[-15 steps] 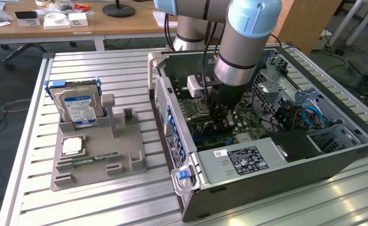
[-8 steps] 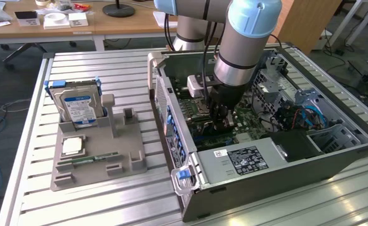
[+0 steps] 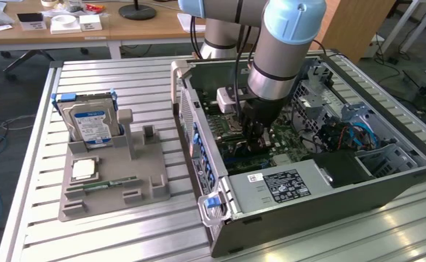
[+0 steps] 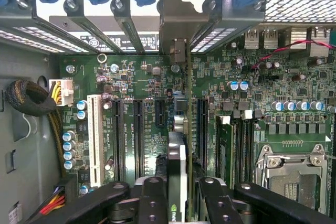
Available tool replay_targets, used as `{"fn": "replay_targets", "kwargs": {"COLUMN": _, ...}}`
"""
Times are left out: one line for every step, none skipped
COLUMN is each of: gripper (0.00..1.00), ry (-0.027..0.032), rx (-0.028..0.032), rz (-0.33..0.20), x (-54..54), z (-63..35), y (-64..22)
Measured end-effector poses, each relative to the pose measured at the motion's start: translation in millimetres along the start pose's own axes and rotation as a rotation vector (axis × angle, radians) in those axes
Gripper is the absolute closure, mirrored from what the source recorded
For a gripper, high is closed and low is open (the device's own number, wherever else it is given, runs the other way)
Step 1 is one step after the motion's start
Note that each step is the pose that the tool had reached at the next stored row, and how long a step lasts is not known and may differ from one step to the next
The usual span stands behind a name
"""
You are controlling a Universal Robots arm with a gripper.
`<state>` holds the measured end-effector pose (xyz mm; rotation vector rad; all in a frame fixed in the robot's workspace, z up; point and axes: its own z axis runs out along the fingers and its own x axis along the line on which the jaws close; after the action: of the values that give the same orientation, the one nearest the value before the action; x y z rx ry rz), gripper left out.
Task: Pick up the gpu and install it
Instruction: 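Insert the gpu into the slot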
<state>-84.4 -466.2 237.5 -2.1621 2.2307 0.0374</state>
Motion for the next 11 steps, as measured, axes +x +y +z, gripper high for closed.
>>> {"fn": "replay_targets", "kwargs": {"gripper": 0.72, "ry": 0.0002, "rx": -0.0002, "rz": 0.0, "x": 0.0, "z": 0.0, "y": 0.0}}
{"fn": "replay_targets", "kwargs": {"gripper": 0.65, "ry": 0.0005, "rx": -0.0003, "rz": 0.0, "x": 0.0, "z": -0.2, "y": 0.0}}
{"fn": "replay_targets", "kwargs": {"gripper": 0.65, "ry": 0.0009, "rx": -0.0004, "rz": 0.0, "x": 0.1, "z": -0.3, "y": 0.0}}
{"fn": "replay_targets", "kwargs": {"gripper": 0.65, "ry": 0.0009, "rx": -0.0004, "rz": 0.0, "x": 0.1, "z": -0.3, "y": 0.0}}
{"fn": "replay_targets", "kwargs": {"gripper": 0.65, "ry": 0.001, "rx": -0.0004, "rz": 0.0, "x": 0.1, "z": -0.4, "y": 0.1}}
{"fn": "replay_targets", "kwargs": {"gripper": 0.65, "ry": 0.001, "rx": -0.0004, "rz": 0.0, "x": 0.1, "z": -0.5, "y": 0.0}}
{"fn": "replay_targets", "kwargs": {"gripper": 0.65, "ry": 0.0011, "rx": -0.0005, "rz": 0.0, "x": 0.1, "z": -1.2, "y": 0.1}}
{"fn": "replay_targets", "kwargs": {"gripper": 0.65, "ry": 0.0011, "rx": -0.0005, "rz": 0.0, "x": 0.0, "z": -2.1, "y": 0.0}}
{"fn": "replay_targets", "kwargs": {"gripper": 0.65, "ry": 0.001, "rx": -0.0004, "rz": 0.0, "x": -0.1, "z": -3.4, "y": 0.0}}
{"fn": "replay_targets", "kwargs": {"gripper": 0.65, "ry": 0.0009, "rx": -0.0004, "rz": 0.0, "x": -0.2, "z": -4.9, "y": 0.0}}
{"fn": "replay_targets", "kwargs": {"gripper": 0.65, "ry": 0.0011, "rx": -0.0004, "rz": 0.0, "x": -0.3, "z": -6.5, "y": 0.0}}
